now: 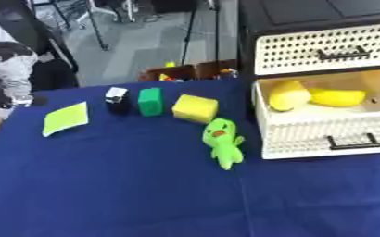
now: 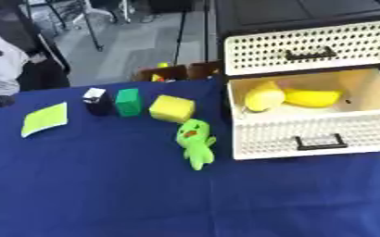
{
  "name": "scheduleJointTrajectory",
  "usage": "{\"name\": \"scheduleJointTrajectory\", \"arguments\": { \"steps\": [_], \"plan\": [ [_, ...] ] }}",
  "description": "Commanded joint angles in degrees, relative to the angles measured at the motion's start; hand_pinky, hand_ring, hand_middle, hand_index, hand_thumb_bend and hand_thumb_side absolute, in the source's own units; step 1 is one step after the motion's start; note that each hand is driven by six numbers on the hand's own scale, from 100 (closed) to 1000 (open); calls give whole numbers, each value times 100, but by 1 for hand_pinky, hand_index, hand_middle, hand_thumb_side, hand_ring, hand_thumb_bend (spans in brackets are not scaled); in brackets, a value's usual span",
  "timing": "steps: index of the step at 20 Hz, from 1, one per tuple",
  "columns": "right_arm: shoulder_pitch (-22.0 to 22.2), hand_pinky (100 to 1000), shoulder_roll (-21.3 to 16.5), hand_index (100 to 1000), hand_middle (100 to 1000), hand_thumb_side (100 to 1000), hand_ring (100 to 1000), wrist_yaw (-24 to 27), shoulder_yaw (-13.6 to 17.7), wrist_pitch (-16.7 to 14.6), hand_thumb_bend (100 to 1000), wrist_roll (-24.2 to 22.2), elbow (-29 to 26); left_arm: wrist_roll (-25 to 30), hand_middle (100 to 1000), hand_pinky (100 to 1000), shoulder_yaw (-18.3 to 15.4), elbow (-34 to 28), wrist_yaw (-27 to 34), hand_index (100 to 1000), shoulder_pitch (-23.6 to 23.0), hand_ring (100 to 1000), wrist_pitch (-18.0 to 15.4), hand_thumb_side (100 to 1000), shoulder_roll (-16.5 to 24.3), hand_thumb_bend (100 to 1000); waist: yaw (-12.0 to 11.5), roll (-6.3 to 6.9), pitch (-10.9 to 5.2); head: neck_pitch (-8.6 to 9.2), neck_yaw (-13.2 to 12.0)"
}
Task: Pick up objects from table and place into drawer.
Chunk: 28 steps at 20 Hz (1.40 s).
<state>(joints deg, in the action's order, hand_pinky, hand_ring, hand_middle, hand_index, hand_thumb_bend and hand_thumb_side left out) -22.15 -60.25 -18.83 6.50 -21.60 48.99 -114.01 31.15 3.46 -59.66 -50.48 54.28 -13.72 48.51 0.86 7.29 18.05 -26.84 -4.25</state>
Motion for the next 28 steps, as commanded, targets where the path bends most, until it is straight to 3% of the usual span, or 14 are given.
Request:
{"name": "scheduleJointTrajectory", "arguments": {
  "steps": [1, 8, 16, 21, 28],
  "plan": [
    [-57, 589, -155, 805, 661, 945, 685, -215, -30, -48, 100, 292, -58, 517, 957, 928, -238, 295, -198, 1000, 244, 974, -99, 713, -38, 636, 47, -10, -74, 95, -42],
    [-98, 587, -152, 801, 658, 945, 682, -250, -25, -78, 100, 298, -58, 734, 966, 938, -422, 719, -440, 1000, 399, 980, -6, 628, -180, 598, 263, 73, 65, 278, -159],
    [-131, 583, -95, 797, 651, 940, 675, -257, 0, -80, 100, 298, -58, 386, 973, 942, -628, 1121, -1024, 1000, 521, 983, 251, 635, -329, 611, 419, 96, 240, 405, -299],
    [-165, 582, -64, 792, 649, 932, 672, -257, -15, -136, 100, 298, -58, 172, 973, 942, -755, 1387, -1197, 1000, 583, 982, 429, 635, -341, 575, 492, 103, 332, 465, -385],
    [-166, 580, -33, 789, 645, 924, 670, -252, 10, -223, 100, 298, -58, 19, 966, 942, -919, 1661, -1375, 997, 560, 979, 676, 546, -222, 456, 619, 122, 443, 519, -409]
  ]
}}
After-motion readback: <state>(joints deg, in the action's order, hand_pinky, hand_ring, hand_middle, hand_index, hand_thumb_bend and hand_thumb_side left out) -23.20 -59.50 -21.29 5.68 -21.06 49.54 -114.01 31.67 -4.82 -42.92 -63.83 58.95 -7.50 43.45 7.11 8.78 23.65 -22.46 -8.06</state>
